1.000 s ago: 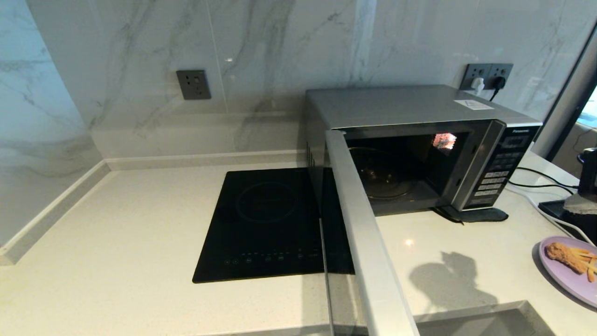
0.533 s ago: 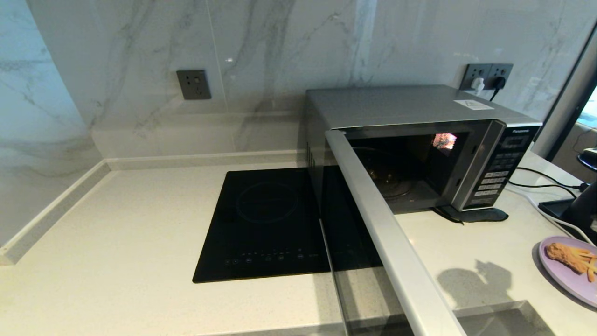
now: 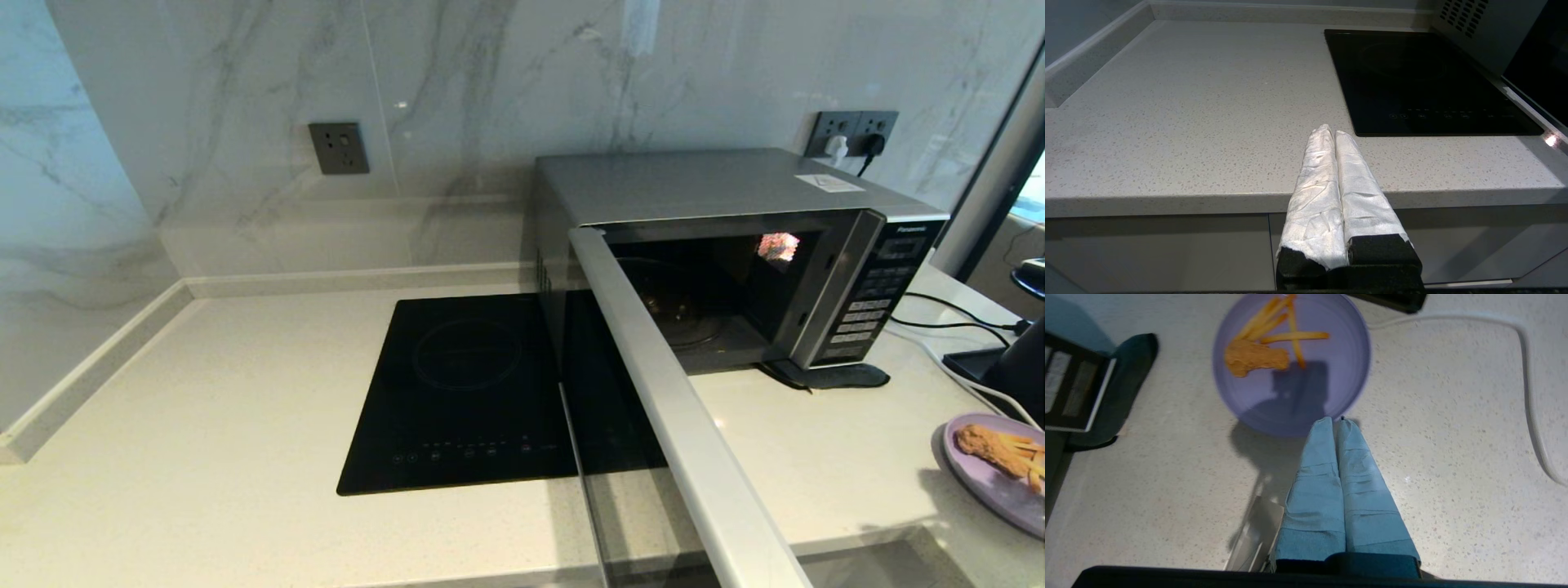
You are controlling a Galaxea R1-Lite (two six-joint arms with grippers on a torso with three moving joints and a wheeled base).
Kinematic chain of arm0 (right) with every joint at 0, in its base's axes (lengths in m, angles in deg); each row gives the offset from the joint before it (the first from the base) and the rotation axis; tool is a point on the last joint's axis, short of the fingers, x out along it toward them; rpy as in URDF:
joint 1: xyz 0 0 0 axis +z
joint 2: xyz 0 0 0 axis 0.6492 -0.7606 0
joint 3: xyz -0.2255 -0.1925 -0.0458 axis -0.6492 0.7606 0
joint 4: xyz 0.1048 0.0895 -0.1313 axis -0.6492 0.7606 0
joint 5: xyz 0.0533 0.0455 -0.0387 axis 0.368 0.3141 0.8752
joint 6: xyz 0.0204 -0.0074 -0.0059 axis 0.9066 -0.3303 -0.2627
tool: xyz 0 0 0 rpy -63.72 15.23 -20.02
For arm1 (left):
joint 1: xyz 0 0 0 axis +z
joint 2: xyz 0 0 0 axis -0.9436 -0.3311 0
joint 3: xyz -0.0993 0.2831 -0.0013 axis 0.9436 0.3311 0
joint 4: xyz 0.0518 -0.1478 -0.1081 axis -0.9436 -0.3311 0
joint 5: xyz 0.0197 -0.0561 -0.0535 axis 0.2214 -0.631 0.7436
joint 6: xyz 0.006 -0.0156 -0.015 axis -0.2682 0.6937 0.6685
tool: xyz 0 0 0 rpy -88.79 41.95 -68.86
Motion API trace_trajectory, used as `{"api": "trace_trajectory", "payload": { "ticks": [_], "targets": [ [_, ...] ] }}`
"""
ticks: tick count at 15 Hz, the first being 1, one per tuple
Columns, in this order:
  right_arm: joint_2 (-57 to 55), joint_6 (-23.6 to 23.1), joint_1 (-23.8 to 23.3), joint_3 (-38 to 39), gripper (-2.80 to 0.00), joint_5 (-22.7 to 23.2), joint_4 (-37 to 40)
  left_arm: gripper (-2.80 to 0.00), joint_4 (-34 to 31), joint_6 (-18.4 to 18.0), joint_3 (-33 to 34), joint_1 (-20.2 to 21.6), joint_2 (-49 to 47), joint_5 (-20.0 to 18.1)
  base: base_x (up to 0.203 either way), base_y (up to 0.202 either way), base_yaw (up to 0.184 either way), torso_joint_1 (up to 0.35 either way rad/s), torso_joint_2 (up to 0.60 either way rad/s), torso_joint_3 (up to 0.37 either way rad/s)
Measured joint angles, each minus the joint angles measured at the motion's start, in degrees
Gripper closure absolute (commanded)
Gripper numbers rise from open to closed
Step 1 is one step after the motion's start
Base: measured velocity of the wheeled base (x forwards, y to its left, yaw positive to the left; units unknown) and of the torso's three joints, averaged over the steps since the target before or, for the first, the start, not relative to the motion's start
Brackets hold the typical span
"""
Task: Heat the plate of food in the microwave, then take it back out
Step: Put the plate in the microwave oven
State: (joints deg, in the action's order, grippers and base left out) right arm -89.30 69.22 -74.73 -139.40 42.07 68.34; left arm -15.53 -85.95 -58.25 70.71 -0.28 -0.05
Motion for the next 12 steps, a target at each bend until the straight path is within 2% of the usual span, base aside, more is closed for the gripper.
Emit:
{"api": "trace_trajectory", "payload": {
  "ticks": [2,4,7,12],
  "targets": [
    [-1.3,-2.7,-7.1,1.6,0.00,7.7,1.8,0.00,0.0,0.0,0.0,0.0,0.0,0.0,0.000,0.000,0.000,0.000,0.00,0.000],
    [-2.4,-4.5,-10.6,2.1,0.00,12.2,7.0,0.00,0.0,0.0,0.0,0.0,0.0,0.0,0.000,0.000,0.000,0.000,0.00,0.000],
    [-4.8,-4.0,-11.6,1.4,0.00,12.4,11.7,0.00,0.0,0.0,0.0,0.0,0.0,0.0,0.000,0.000,0.000,0.000,0.00,0.000],
    [-9.5,-1.0,-11.8,-1.4,0.00,12.7,11.7,0.00,0.0,0.0,0.0,0.0,0.0,0.0,0.000,0.000,0.000,0.000,0.00,0.000]
  ]
}}
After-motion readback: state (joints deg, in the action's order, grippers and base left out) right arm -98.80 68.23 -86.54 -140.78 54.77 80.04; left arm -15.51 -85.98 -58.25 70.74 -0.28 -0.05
